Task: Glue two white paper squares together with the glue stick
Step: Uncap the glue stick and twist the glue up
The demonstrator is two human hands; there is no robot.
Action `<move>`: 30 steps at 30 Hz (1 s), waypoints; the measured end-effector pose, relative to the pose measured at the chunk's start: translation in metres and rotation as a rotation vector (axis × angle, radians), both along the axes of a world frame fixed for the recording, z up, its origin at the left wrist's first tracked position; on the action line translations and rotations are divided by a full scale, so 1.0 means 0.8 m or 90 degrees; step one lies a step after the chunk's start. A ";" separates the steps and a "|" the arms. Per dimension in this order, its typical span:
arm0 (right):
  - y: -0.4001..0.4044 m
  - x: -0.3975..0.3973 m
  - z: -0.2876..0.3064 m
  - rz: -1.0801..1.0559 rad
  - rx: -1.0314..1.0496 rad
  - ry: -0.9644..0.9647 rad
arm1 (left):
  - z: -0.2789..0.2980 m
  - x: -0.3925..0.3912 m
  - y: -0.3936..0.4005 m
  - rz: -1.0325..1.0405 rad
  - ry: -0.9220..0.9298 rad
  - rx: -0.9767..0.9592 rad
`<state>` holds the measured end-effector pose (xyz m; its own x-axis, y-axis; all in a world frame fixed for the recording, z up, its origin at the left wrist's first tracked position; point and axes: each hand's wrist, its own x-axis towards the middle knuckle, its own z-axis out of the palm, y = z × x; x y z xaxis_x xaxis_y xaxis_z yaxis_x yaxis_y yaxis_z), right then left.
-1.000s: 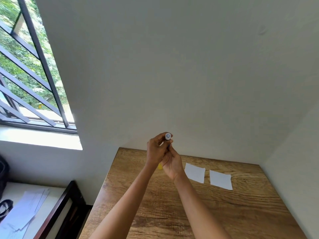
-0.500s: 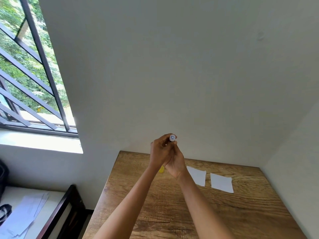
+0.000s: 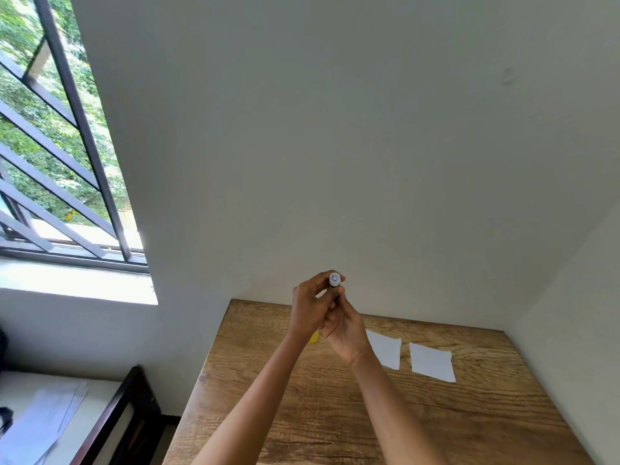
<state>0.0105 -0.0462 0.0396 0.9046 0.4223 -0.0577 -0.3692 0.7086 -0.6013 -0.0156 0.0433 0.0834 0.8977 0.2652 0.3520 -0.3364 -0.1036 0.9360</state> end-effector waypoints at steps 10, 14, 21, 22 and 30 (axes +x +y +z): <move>-0.001 0.009 0.004 -0.022 -0.020 0.003 | 0.001 0.005 0.002 -0.026 -0.015 0.016; -0.003 0.019 0.002 -0.048 -0.090 0.030 | -0.005 0.001 -0.005 -0.041 -0.018 0.045; -0.017 0.039 0.003 -0.081 -0.190 0.092 | -0.012 -0.003 -0.019 -0.066 -0.030 0.122; -0.021 0.039 0.004 -0.047 -0.227 0.111 | -0.013 -0.004 -0.019 -0.072 -0.026 0.123; -0.026 0.023 0.007 -0.010 -0.080 0.035 | -0.002 0.000 -0.017 -0.048 -0.028 0.018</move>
